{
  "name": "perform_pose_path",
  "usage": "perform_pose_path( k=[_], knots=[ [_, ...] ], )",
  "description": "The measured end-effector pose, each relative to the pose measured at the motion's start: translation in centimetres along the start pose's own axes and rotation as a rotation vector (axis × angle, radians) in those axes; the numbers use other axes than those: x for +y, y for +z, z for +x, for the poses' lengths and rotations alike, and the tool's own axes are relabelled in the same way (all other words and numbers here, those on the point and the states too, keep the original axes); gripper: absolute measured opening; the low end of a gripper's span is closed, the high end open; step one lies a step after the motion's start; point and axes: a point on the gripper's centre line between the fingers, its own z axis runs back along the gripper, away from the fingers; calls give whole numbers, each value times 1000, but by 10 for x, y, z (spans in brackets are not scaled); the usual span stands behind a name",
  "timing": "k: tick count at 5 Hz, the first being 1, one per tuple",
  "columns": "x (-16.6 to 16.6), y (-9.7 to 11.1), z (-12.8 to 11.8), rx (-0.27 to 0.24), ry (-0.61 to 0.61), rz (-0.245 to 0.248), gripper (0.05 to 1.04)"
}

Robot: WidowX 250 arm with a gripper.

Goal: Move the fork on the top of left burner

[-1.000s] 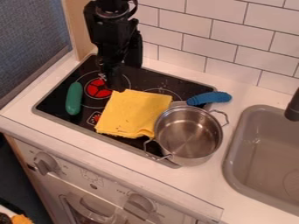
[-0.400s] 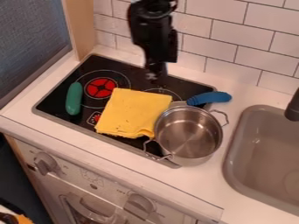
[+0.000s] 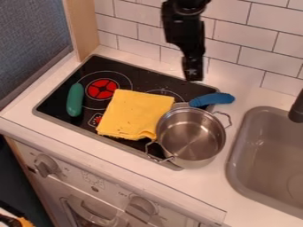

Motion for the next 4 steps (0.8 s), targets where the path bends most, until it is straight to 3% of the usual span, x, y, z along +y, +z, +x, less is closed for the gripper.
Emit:
perform_pose_path(
  k=[1, 4],
  knots=[
    [-6, -10, -18, -31, 59, -6, 999],
    [11, -62, -31, -111, 106, 116, 999]
  ],
)
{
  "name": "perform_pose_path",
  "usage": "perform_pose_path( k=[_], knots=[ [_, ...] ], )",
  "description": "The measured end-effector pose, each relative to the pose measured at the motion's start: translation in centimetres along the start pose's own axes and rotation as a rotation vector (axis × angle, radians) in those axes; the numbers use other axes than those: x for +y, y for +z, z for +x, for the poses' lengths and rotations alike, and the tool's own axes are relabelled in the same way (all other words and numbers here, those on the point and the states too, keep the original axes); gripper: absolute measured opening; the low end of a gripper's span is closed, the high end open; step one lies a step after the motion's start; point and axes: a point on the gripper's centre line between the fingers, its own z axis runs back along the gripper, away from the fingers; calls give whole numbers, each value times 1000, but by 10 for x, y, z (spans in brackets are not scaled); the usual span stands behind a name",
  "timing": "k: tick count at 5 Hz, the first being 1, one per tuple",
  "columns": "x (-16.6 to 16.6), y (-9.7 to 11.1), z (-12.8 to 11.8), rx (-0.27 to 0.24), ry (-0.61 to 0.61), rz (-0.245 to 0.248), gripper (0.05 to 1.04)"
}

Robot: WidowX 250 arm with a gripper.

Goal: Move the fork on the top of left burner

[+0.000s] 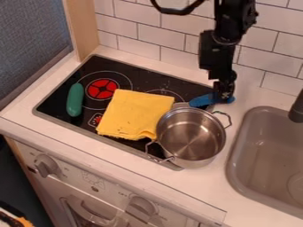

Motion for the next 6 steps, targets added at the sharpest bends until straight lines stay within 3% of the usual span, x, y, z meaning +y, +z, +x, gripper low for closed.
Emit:
perform_pose_path(
  k=[1, 2, 3, 4, 6],
  knots=[
    [3, -10, -1, 5, 31, 15, 999],
    [8, -19, 5, -37, 42, 45, 948],
    [5, -21, 6, -56, 37, 38, 650],
    [5, -22, 5, -54, 39, 35, 448],
    [3, -23, 4, -41, 32, 18, 440]
  ],
)
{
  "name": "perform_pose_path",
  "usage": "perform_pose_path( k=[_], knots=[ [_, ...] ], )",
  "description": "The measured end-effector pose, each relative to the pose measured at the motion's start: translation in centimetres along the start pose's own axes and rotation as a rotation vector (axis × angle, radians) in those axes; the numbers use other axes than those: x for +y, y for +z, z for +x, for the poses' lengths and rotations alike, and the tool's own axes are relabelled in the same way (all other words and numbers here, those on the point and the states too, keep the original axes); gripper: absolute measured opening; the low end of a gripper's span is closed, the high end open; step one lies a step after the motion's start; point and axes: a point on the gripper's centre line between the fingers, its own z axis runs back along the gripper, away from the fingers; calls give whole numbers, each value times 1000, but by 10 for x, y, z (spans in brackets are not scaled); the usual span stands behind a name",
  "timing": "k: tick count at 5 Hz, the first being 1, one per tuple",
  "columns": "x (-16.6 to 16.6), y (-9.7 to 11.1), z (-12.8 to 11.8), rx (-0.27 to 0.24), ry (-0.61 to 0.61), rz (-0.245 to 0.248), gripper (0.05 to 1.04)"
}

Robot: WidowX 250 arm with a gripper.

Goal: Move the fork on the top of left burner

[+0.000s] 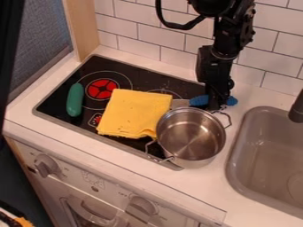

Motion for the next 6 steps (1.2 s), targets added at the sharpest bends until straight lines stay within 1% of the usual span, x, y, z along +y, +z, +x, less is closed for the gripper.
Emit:
perform_pose_path(
  k=[1, 2, 3, 4, 5, 6],
  knots=[
    [-1, 1, -3, 15, -32, -1, 433],
    [-10, 8, -8, 38, -76, -21, 433],
    [-15, 12, -10, 50, -110, -28, 433],
    [-24, 28, -3, 78, -113, -52, 433],
    [-29, 54, 11, 118, -113, -91, 432],
    [-31, 78, 30, 143, -103, -121, 432]
  ],
)
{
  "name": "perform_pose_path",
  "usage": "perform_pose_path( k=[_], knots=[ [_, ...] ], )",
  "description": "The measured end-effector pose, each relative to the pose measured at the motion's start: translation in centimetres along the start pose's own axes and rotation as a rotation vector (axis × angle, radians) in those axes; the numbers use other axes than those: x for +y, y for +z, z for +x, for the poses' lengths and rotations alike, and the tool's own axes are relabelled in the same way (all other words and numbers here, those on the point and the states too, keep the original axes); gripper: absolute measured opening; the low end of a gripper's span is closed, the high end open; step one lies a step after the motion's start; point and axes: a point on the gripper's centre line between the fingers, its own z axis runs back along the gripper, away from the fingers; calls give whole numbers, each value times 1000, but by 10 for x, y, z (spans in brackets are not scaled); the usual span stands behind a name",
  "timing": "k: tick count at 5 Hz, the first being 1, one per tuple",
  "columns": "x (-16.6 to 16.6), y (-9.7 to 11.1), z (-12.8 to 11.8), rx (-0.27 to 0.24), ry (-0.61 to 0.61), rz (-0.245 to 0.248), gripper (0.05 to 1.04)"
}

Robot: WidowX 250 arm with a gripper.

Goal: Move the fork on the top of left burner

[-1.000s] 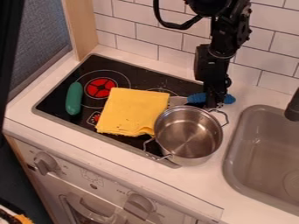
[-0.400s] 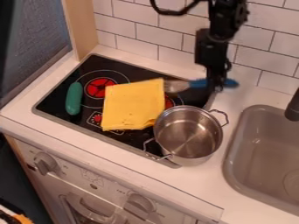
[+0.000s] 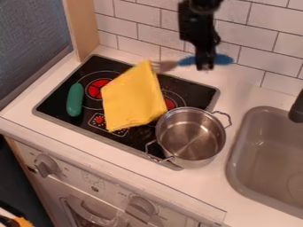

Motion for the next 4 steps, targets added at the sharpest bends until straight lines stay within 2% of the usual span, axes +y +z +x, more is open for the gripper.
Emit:
perform_pose_path(
  k=[1, 3, 4],
  knots=[
    [-4, 28, 21, 13, 17, -51, 432],
    [-11, 53, 60, 25, 59, -87, 432],
    [-20, 57, 85, 13, 82, -87, 432]
  ],
)
